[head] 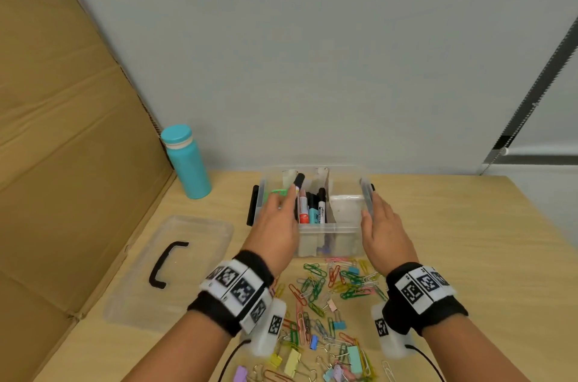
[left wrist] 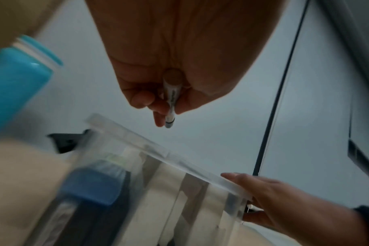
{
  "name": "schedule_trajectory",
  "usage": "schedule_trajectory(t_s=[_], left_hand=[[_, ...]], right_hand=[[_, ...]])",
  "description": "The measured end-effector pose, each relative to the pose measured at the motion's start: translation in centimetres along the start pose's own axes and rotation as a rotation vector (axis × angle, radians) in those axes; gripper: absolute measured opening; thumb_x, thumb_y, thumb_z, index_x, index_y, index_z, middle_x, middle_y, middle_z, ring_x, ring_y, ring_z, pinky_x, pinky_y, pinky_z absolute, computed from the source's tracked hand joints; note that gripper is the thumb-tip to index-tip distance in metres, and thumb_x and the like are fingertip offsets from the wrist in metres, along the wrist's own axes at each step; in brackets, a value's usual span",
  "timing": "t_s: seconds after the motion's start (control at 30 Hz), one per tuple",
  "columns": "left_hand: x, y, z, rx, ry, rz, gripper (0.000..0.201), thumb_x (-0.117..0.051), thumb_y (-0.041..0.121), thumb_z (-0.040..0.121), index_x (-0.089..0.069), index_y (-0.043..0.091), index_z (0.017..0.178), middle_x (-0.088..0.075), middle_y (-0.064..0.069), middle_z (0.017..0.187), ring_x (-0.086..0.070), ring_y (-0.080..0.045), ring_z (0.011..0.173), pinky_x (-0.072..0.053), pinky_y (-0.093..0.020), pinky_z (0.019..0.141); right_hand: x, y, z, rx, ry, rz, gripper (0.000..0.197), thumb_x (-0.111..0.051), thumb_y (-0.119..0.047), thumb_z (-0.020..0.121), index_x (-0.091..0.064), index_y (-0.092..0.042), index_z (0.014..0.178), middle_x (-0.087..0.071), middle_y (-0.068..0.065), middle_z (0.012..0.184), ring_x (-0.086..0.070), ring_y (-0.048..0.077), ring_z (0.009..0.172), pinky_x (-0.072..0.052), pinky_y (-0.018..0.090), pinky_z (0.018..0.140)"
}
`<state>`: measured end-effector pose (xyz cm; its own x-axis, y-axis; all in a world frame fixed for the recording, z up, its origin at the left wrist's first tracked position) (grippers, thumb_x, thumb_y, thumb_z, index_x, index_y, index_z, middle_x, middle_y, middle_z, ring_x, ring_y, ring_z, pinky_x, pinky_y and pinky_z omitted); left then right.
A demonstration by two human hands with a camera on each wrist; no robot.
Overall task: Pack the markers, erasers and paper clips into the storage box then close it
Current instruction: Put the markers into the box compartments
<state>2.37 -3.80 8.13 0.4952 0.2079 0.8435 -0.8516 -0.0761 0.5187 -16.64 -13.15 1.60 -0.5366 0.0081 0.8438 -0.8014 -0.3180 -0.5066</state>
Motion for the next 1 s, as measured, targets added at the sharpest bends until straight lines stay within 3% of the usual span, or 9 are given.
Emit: schedule_trajectory(t_s=[0.1,0.23,0.47,0.57,0.67,0.73,0.83,0.9,1.0], left_hand=[[-1.7,1.7,3.5,0.021,-0.108,0.218,0.068,-0.045,0.006,0.091,-0.014,0.016,0.15,-0.035,-0.013,0.138,-0.043,-0.025,0.122,-0.042,-0.037,0.105],[-3.4,3.7,6.6,0.082,-0.241,0.464,0.051,-0.042,0.009,0.09,-0.031,0.002,0.14,-0.039,-0.018,0.137,-0.042,-0.032,0.124,-0.037,-0.041,0.103],[-4.5,4.5,7.9,0.13,-0.467,0.625,0.03,-0.038,0.015,0.091,-0.057,0.011,0.114,-0.056,-0.011,0.128,-0.044,-0.032,0.125,-0.025,-0.047,0.105],[-4.2,3.6,7.1,0.067,-0.357,0.489,0.026,-0.037,0.015,0.092,-0.056,0.012,0.11,-0.059,-0.011,0.121,-0.049,-0.031,0.115,-0.032,-0.046,0.101],[-2.7,2.4,5.0,0.006,-0.127,0.153,0.036,-0.034,0.019,0.097,-0.053,0.019,0.127,-0.058,-0.004,0.127,-0.052,-0.023,0.117,-0.04,-0.045,0.104],[-1.5,1.9,2.7,-0.054,-0.005,0.027,0.038,-0.035,0.019,0.098,-0.049,0.023,0.133,-0.054,0.004,0.132,-0.047,-0.014,0.123,-0.038,-0.037,0.108],[0.1,0.4,-1.3,-0.111,0.11,-0.013,0.032,-0.04,0.018,0.097,-0.054,0.023,0.125,-0.055,0.011,0.119,-0.048,-0.005,0.111,-0.041,-0.025,0.098],[0.2,-1.7,-3.4,-0.081,0.09,-0.007,0.025,-0.043,0.019,0.096,-0.058,0.024,0.116,-0.056,0.013,0.11,-0.052,-0.003,0.099,-0.045,-0.023,0.089],[-0.7,-5.8,-5.6,0.075,-0.132,0.077,0.017,-0.048,0.025,0.095,-0.06,0.027,0.107,-0.058,0.011,0.104,-0.056,-0.004,0.088,-0.048,-0.023,0.081]], right_hand=[[0.0,-0.2,0.0,-0.007,-0.002,0.008,0.056,-0.023,-0.034,0.101,-0.016,-0.012,0.151,-0.025,0.006,0.156,-0.031,0.024,0.138,-0.033,0.038,0.112],[0.1,-0.1,-0.1,0.01,-0.009,-0.016,0.056,-0.023,-0.033,0.101,-0.017,-0.009,0.15,-0.026,0.008,0.155,-0.031,0.024,0.138,-0.033,0.037,0.111],[0.0,0.0,0.0,0.042,0.002,-0.02,0.056,-0.023,-0.033,0.101,-0.017,-0.007,0.15,-0.026,0.01,0.155,-0.033,0.026,0.136,-0.034,0.037,0.11],[-0.1,0.2,0.0,0.043,0.003,-0.028,0.057,-0.023,-0.034,0.101,-0.016,-0.007,0.15,-0.025,0.01,0.155,-0.032,0.026,0.136,-0.035,0.038,0.109],[-0.3,0.3,0.0,0.045,0.013,-0.022,0.057,-0.023,-0.034,0.101,-0.017,-0.007,0.15,-0.025,0.01,0.155,-0.032,0.027,0.136,-0.036,0.038,0.109],[-0.2,0.2,-0.1,0.045,-0.001,-0.011,0.057,-0.023,-0.034,0.101,-0.017,-0.007,0.15,-0.025,0.01,0.155,-0.031,0.027,0.137,-0.034,0.038,0.11],[0.2,0.1,-0.3,0.034,-0.025,0.005,0.06,-0.024,-0.039,0.1,-0.013,-0.009,0.151,-0.018,0.01,0.158,-0.022,0.028,0.141,-0.027,0.04,0.115],[0.9,-0.3,-1.1,0.08,0.07,-0.008,0.062,-0.031,-0.042,0.099,-0.016,-0.011,0.15,-0.015,0.011,0.157,-0.017,0.029,0.142,-0.022,0.043,0.116],[2.2,-1.8,-3.2,0.375,0.291,-0.015,0.042,-0.042,-0.037,0.094,-0.044,-0.013,0.129,-0.042,0.01,0.131,-0.036,0.023,0.121,-0.036,0.036,0.1]])
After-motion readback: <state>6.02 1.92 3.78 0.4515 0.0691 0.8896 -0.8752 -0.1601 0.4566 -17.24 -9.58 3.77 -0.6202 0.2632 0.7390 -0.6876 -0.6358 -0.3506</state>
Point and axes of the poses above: each hand's wrist, its own z-axis towards the middle knuckle, its own x-axis out of the back of the hand, y = z × x, the point moved 1 cm from there along z, towards the middle knuckle
